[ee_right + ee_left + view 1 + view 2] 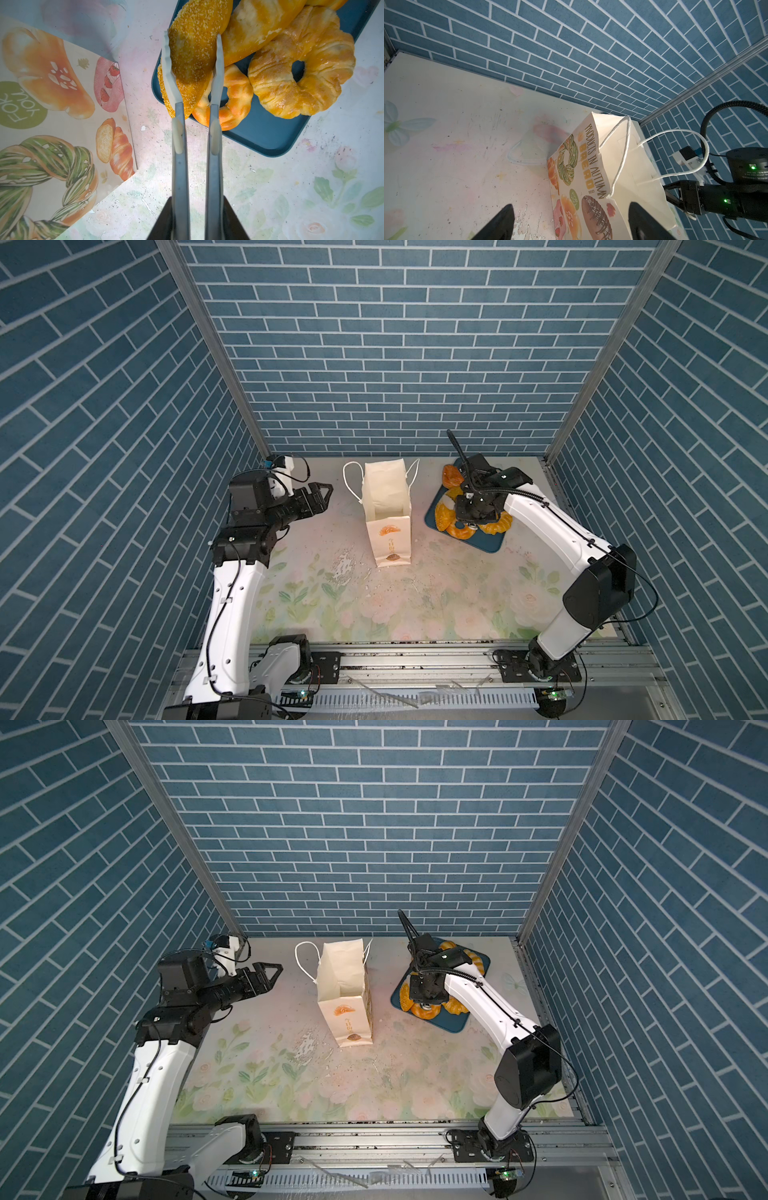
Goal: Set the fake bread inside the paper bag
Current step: 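Lift the orange bun in the tongs with the right gripper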
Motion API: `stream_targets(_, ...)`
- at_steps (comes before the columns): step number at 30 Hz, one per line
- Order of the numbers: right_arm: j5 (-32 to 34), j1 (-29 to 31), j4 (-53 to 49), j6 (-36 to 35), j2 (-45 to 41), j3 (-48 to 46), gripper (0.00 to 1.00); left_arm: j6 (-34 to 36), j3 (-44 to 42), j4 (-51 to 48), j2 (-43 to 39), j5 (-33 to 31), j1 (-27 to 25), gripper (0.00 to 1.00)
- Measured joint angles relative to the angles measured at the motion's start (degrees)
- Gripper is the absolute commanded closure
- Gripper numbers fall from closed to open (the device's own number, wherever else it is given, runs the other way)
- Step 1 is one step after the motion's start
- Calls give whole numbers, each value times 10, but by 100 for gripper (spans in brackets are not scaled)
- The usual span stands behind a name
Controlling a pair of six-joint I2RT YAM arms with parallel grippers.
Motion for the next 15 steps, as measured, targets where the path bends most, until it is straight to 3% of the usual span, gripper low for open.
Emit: stream_targets(15, -4, 0, 7, -19, -44, -12, 92, -11, 1, 5, 2, 9, 0, 13)
